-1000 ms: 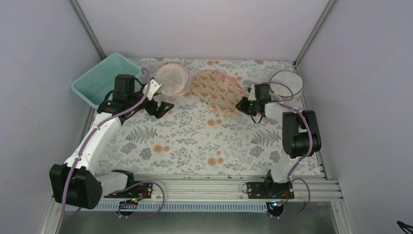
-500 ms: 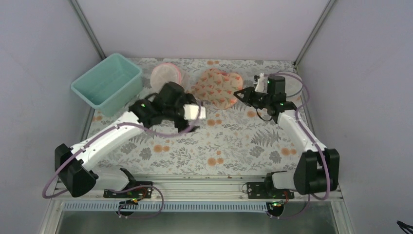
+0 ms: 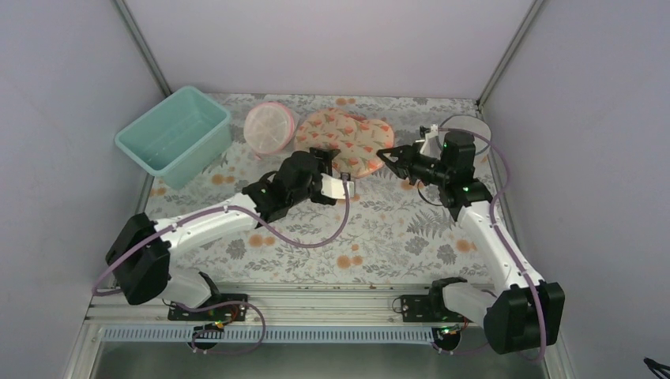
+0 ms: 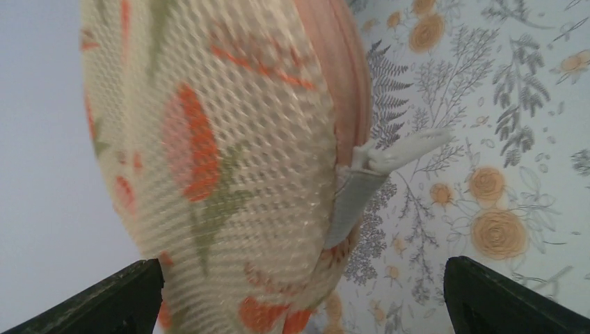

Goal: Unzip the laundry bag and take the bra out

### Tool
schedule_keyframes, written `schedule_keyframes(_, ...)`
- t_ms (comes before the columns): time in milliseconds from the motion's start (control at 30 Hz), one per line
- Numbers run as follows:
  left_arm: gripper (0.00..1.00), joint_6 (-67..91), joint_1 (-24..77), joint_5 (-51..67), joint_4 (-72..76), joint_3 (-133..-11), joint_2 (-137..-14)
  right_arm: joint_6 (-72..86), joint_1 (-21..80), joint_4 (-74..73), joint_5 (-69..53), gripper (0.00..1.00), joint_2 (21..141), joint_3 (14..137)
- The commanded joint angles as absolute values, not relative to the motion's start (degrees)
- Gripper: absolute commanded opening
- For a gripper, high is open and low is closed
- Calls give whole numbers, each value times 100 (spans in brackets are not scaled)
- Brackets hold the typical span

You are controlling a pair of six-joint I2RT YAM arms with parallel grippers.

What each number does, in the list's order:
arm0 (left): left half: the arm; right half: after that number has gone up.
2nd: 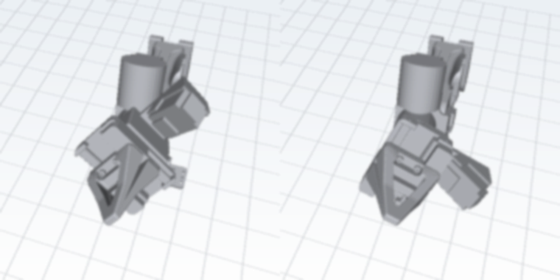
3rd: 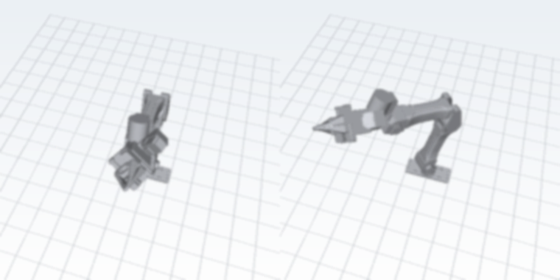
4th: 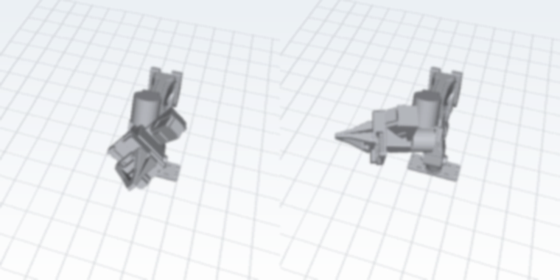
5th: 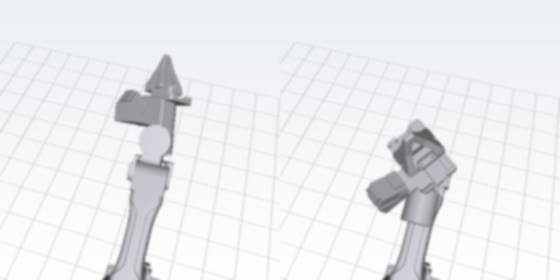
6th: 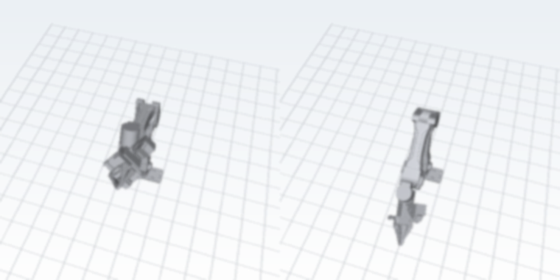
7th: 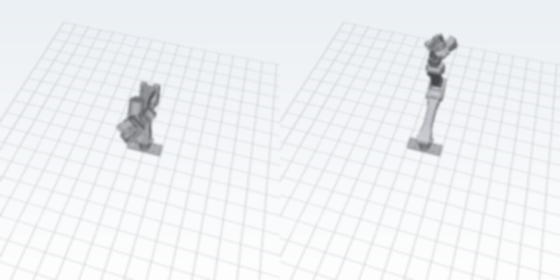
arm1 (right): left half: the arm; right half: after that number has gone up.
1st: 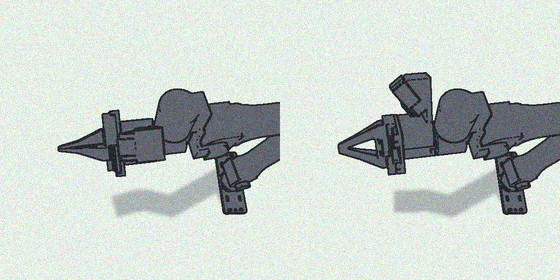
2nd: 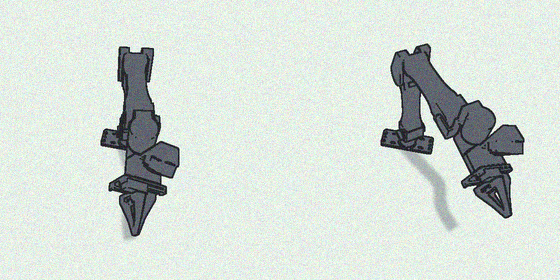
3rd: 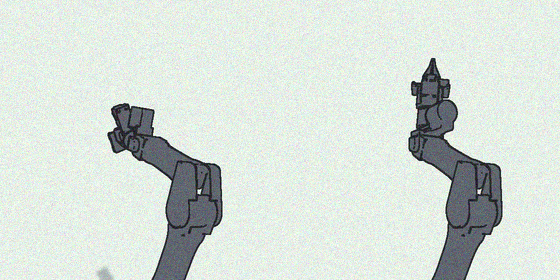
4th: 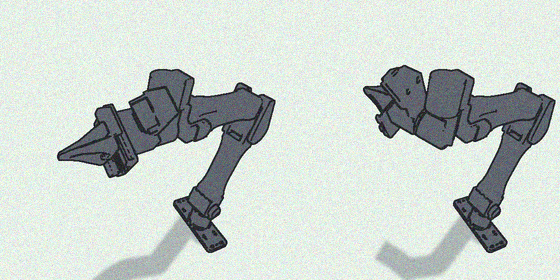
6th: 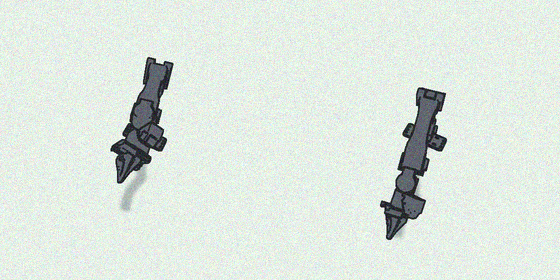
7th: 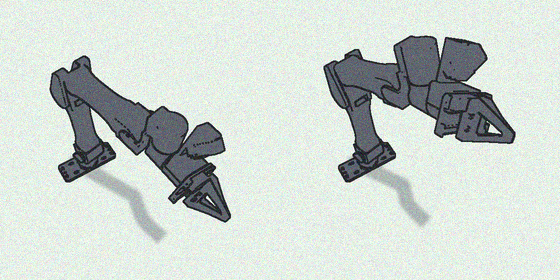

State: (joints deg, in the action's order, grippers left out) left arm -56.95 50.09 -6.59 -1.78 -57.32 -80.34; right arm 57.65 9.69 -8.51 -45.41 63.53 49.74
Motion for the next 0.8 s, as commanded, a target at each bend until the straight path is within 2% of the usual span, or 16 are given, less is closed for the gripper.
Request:
schedule_keyframes(0, 100, -6256, 4802, -394, 1084, -5663, -8290, 6147, 991, -435, -4907, 4, 6204, 5077)
schedule_keyframes(100, 100, -6025, 4735, -458, 1280, -5921, -8513, 6177, 984, -353, -5093, 4, 6269, 5074)
schedule_keyframes(133, 98, -5938, 4722, -462, 1305, -6032, -8558, 6141, 977, -396, -5117, 4, 6294, 5098)
schedule_keyframes(167, 92, -5891, 4724, -403, 1301, -6067, -8570, 6109, 974, -418, -5140, 4, 6313, 5104)
schedule_keyframes(233, 70, -5834, 4720, -232, 1286, -6065, -8540, 6032, 937, -439, -5198, 4, 6334, 5113)
schedule_keyframes(300, 38, -5706, 4732, -29, 1068, -6090, -8487, 5868, 889, -512, -5208, 4, 6380, 5132)
schedule_keyframes(367, 17, -5536, 4769, 114, 739, -6184, -8443, 5607, 846, -634, -5212, 4, 6477, 5177)
schedule_keyframes(433, 3, -5271, 4796, 252, 377, -6301, -8400, 5335, 841, -719, -5220, 4, 6607, 5244)
schedule_keyframes(500, 2, -4954, 4807, 397, 6, -6452, -8357, 4834, 838, -891, -5144, 9, 6789, 5413)
schedule_keyframes(633, 2, -3726, 4808, 629, -1066, -6975, -8369, 3138, 859, -2342, -4129, 40, 7196, 6318)
schedule_keyframes(767, 2, -2368, 4806, 852, -1978, -7272, -8296, 2302, 1002, -2721, -3395, 57, 7020, 6746)
